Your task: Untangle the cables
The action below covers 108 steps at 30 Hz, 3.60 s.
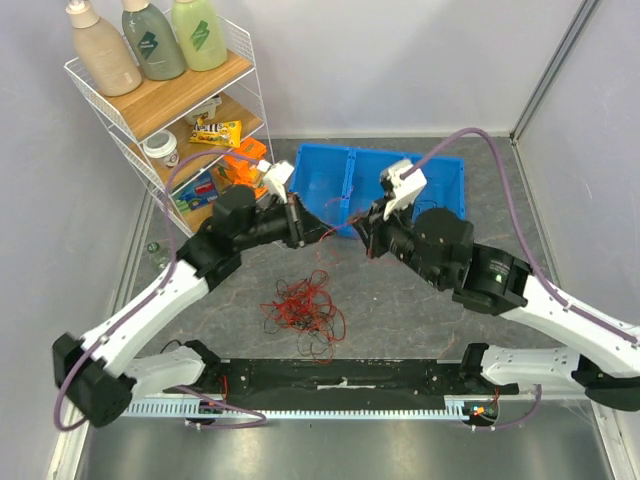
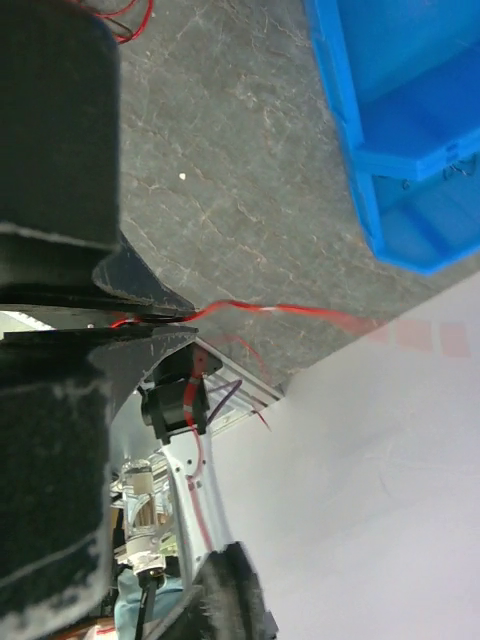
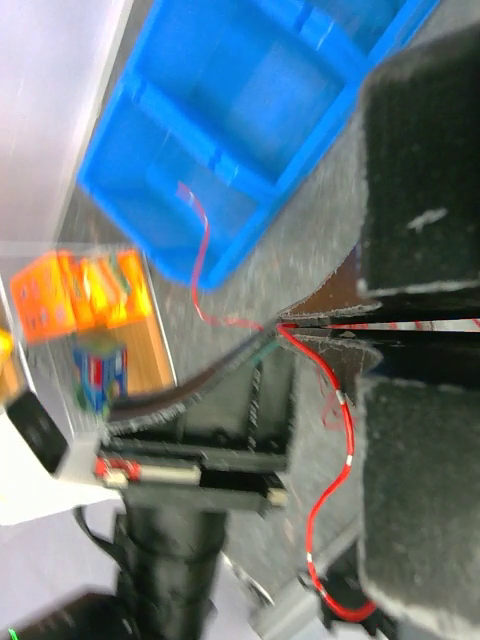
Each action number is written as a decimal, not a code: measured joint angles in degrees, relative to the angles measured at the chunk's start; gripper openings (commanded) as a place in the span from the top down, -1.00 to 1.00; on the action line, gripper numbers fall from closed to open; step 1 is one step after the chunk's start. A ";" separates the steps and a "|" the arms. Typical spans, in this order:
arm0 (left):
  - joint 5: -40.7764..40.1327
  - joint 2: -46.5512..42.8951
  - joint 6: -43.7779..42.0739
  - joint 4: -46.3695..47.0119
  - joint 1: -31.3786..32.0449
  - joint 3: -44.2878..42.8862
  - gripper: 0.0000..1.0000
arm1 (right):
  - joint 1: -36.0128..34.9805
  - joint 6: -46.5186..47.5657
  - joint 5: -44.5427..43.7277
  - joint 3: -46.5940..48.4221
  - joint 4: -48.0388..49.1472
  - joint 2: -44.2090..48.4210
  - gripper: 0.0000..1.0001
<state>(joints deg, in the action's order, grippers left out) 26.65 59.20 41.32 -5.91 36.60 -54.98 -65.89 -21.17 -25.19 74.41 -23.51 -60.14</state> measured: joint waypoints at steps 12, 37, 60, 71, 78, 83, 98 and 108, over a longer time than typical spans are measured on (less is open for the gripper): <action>-4.22 28.20 -0.35 -4.31 -1.36 -19.93 -0.80 | 30.03 -0.50 15.13 11.08 -1.79 -13.64 1.00; -14.32 -6.93 -10.14 -18.67 -3.10 5.66 -0.68 | 48.85 -5.44 33.55 11.26 13.31 -32.57 1.00; -16.76 -8.52 -10.29 -21.64 -3.10 10.78 -0.54 | 46.75 -1.46 31.41 13.11 14.38 -51.06 1.00; -20.15 -11.41 -10.29 -23.17 -3.10 10.93 -0.54 | 43.41 -1.86 30.71 15.96 15.52 -49.05 1.00; -20.94 -13.20 -10.29 -25.38 -3.10 11.34 -0.61 | 51.60 -3.21 31.82 8.35 17.88 -50.10 0.97; -21.68 -12.20 -9.70 -26.12 -3.10 11.58 -0.77 | 50.97 -1.11 32.52 10.45 15.32 -53.70 0.20; -17.00 -1.29 -6.43 -24.85 -2.40 18.32 -0.23 | 38.10 2.93 20.37 -8.04 2.51 -27.74 -0.48; -16.31 1.33 -5.18 -19.74 -0.28 20.57 0.68 | 14.47 -13.05 38.42 -47.87 26.97 -11.65 -0.50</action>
<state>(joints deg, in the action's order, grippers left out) 10.35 60.53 36.14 -25.65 36.32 -34.41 -51.42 -34.22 13.23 26.55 3.46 -71.79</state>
